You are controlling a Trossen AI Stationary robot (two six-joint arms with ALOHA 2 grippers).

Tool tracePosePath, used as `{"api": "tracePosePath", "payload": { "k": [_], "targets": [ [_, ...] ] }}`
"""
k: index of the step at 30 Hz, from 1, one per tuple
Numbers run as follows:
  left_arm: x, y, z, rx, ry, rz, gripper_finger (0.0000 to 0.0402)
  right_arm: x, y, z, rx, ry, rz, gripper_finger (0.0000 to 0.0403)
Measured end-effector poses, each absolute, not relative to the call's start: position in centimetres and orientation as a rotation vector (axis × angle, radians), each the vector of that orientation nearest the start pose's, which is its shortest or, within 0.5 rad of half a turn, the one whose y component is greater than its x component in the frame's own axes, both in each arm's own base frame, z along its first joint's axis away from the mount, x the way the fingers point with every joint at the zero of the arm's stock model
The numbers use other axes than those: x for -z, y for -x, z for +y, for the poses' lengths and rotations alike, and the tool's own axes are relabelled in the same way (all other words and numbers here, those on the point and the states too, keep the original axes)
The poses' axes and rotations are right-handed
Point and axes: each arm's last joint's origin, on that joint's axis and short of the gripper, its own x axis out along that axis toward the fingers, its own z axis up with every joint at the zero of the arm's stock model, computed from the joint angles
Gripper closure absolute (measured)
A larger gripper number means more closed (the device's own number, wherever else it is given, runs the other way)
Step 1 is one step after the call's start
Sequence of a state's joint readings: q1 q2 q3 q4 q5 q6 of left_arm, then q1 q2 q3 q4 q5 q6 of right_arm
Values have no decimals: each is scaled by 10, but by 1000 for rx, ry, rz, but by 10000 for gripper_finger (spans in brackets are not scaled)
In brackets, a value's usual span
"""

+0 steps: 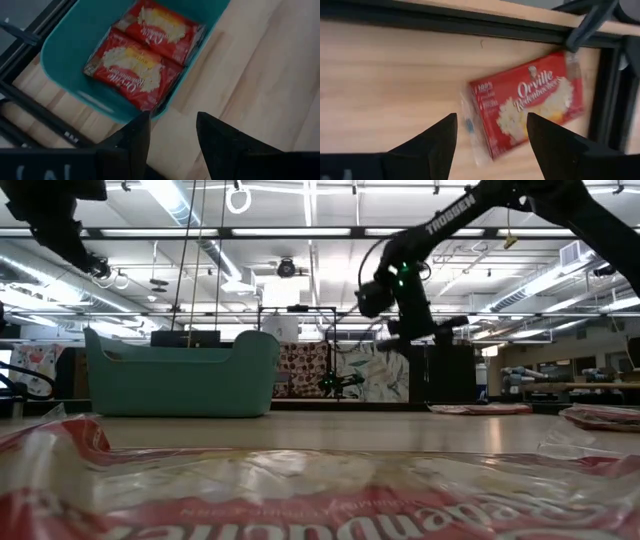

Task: Sort popcorn bags into baskets
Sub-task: Put the popcorn bag into the green bin

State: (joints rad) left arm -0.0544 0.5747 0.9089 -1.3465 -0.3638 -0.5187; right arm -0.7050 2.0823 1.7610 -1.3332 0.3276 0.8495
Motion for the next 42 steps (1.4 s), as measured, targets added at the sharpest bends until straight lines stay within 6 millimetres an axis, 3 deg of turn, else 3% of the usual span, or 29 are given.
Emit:
{"api": "tracePosePath", "payload": {
  "k": [8,11,15,19,25,28,32,37,42],
  "targets": [
    [-307,-66,7,-542,296,819,237,-161,-272,-250,1607,-938,1317,169],
    [-307,-66,7,-540,286,821,237,-141,-270,-240,1561,-958,1341,170],
    [-307,-65,8,-552,274,817,237,-131,-277,-215,1488,-896,1415,171],
    [-307,-65,8,-552,271,820,237,-136,-302,-176,1257,-791,1576,171],
    [-307,-65,8,-533,231,830,237,-161,-338,-96,737,-600,1866,171],
    [-308,-66,8,-531,233,822,237,-177,-346,-61,721,-552,1917,171],
    [-310,-70,7,-511,219,783,237,-190,-367,-33,954,-702,1680,171],
    [-318,-78,7,-461,174,683,237,-187,-395,-22,1113,-936,1256,171],
    [-317,-77,7,-439,105,719,237,-174,-384,-35,1404,-894,1091,176]
  ]
}}
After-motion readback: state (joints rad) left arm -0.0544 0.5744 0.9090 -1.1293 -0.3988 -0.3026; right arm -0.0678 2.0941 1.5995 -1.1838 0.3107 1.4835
